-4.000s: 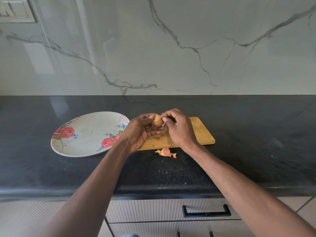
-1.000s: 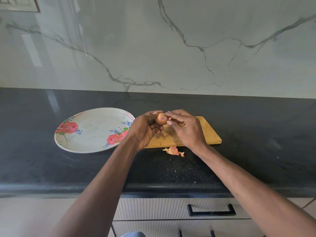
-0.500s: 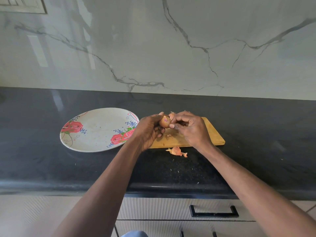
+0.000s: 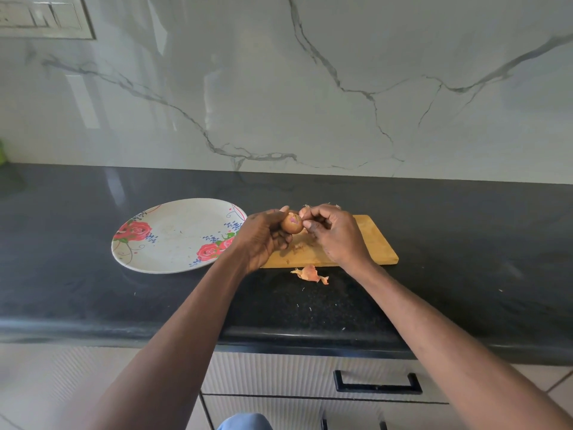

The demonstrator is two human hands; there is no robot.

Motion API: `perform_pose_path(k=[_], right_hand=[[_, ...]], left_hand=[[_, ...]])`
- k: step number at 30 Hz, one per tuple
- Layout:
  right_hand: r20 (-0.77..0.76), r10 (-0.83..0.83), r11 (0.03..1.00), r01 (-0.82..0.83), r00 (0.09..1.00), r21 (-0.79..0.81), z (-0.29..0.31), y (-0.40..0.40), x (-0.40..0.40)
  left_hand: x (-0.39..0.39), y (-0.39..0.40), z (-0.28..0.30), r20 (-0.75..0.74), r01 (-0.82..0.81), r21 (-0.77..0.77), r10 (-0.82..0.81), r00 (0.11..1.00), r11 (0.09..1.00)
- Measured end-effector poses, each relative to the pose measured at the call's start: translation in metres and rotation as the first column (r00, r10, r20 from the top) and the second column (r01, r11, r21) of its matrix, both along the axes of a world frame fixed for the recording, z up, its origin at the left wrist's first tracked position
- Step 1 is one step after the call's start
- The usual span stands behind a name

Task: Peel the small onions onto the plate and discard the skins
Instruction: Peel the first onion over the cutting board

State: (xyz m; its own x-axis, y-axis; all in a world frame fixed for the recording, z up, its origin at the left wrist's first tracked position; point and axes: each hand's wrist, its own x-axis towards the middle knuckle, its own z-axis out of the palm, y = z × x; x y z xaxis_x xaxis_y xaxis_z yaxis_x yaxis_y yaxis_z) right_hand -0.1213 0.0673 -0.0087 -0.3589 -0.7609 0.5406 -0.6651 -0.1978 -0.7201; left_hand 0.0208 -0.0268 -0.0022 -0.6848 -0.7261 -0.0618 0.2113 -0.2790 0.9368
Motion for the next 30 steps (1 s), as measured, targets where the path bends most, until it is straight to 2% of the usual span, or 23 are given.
perform_pose_path(k=[5,9,19,23,30], right_hand=[[-0.223,-0.062,0.996,0.045,0.973,-0.078,-0.0116,-0.0053,-0.0006],[-0.293,-0.057,0.996,0.035,0.955,-0.083,-0.0106,-0.0062,0.0027],[-0.306,-0.007,0.999,-0.005,0.952,-0.036,-0.0091,-0.0036,0.0054],[-0.309,-0.007,1.0,-0.002,0.951,-0.028,-0.0086,-0.0031,0.0051],[-0.274,-0.071,0.99,0.034,0.959,-0.137,-0.0103,-0.004,0.002]], left_hand=[[0.0,0.0002,0.0011,-0.032,0.042,-0.019,-0.043,0.999,0.999],[-0.0014,0.0002,0.0011,-0.036,0.019,0.004,-0.019,0.999,1.0],[-0.0007,0.0029,0.0009,-0.044,-0.026,0.008,0.027,0.999,1.0],[-0.0014,-0.0007,0.0006,-0.058,-0.116,0.038,0.118,0.991,0.992],[0.0007,0.0016,0.0046,-0.031,-0.099,0.008,0.099,0.995,0.995]])
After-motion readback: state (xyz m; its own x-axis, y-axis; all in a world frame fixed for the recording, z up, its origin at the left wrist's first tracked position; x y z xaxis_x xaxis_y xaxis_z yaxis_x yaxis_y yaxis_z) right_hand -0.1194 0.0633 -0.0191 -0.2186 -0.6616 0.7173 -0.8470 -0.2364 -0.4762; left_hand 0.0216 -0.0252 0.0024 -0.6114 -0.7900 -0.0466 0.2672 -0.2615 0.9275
